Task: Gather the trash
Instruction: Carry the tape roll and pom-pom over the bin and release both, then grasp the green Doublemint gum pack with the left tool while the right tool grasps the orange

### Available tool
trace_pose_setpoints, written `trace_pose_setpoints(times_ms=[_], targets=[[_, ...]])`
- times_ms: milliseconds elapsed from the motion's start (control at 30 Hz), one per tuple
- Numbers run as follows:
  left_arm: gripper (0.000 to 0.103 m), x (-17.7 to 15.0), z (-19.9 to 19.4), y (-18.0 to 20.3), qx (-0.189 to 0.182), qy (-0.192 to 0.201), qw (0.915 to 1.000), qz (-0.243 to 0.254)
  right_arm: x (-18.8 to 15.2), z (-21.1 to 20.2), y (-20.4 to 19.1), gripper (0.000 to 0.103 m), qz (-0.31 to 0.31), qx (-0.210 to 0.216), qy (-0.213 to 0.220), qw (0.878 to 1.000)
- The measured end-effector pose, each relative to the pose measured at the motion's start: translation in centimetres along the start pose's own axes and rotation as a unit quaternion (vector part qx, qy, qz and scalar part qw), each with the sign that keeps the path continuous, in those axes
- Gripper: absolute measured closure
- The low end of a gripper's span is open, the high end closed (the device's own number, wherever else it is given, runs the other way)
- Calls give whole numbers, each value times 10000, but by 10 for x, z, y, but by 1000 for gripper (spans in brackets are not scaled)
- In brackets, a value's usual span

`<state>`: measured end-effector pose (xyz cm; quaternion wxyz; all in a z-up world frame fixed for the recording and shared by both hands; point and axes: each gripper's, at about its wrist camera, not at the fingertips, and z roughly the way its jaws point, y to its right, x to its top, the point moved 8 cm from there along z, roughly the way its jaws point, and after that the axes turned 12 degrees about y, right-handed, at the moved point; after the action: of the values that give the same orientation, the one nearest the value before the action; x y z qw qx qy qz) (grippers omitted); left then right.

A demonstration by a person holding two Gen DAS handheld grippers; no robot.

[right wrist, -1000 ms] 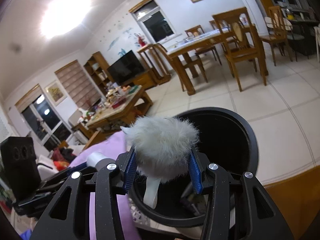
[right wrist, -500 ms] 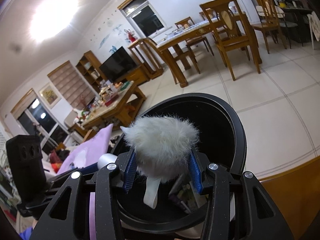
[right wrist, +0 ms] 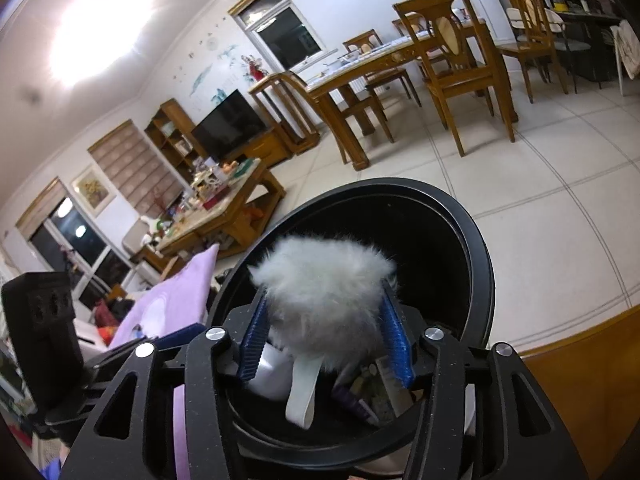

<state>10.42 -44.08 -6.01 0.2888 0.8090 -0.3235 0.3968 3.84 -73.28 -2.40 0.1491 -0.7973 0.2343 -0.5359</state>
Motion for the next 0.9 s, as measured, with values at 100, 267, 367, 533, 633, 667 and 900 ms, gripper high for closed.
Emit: trace_pose_setpoints(times_ms=[100,267,367,533,633,667,900], targets=[[46,2,-7,1,8,65,10000,-4,-2,-1,-6,51,-33,10,27,10000],[41,4,-23,1,-8,178,9998,5,-2,-3,-23,51,-134,66,47,9999],[41,3,-39,-2,-16,254,9997,-20,-3,-3,-42,51,-233,148,30,9996],[41,1,-75,-23,102,414,9990,-130,-11,1,-87,50,-479,346,-66,9982],[41,-4,-101,-48,281,481,9981,-271,-19,6,-119,43,-633,507,-152,9966],[41,-6,-109,-56,353,490,9977,-302,-23,9,-131,43,-701,562,-188,9958],[41,-31,-165,-138,1002,365,9925,-598,-65,32,-220,43,-1198,1017,-643,9855]])
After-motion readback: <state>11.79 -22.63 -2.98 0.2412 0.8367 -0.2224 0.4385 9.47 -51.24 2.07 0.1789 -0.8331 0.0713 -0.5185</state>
